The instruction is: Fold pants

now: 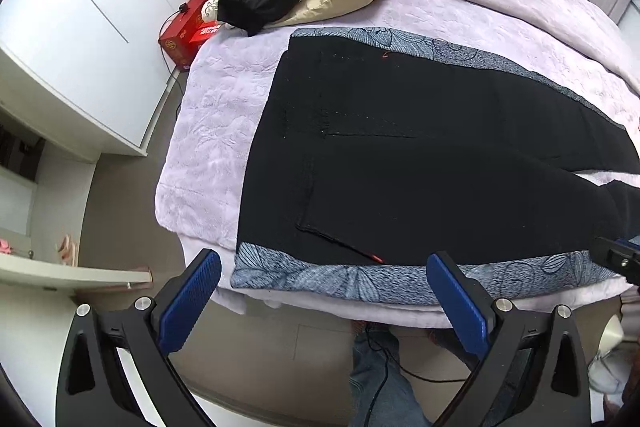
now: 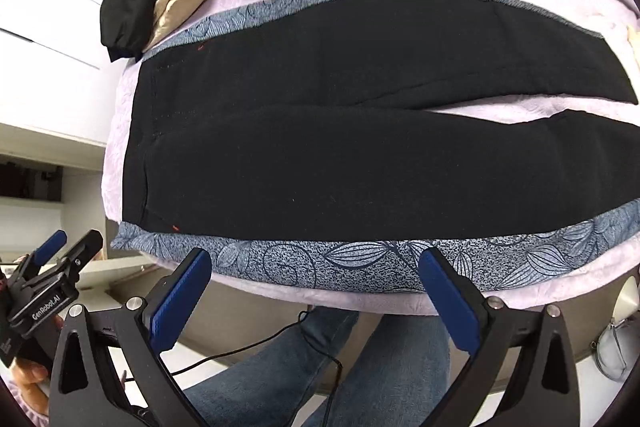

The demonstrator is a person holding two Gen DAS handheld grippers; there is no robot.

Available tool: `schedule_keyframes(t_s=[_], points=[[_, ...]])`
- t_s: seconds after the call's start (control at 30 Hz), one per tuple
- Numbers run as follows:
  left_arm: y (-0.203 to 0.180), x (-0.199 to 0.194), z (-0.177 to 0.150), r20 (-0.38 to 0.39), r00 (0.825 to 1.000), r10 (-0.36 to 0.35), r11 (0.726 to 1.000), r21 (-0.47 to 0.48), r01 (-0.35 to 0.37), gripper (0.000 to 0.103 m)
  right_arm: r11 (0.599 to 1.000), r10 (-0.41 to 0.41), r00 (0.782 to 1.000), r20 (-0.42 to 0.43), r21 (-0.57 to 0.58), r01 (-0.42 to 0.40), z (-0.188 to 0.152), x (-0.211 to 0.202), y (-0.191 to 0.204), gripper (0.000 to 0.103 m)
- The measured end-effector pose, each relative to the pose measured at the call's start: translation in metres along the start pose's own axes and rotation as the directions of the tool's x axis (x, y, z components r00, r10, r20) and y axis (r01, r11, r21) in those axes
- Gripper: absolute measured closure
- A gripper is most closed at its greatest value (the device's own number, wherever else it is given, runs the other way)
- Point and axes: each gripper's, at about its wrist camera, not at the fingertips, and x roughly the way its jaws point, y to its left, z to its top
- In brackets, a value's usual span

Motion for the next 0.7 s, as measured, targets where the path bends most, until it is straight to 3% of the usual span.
schedule_keyframes(t_s=[0.7], points=[[0.002,0.003,0.002,0.004,1.000,-0.009,1.000,0.013,0.009,0.000,0.999,-0.054,0.998,0.015,-0.002,0.054,0.003,-0.009,0.012,0.000]])
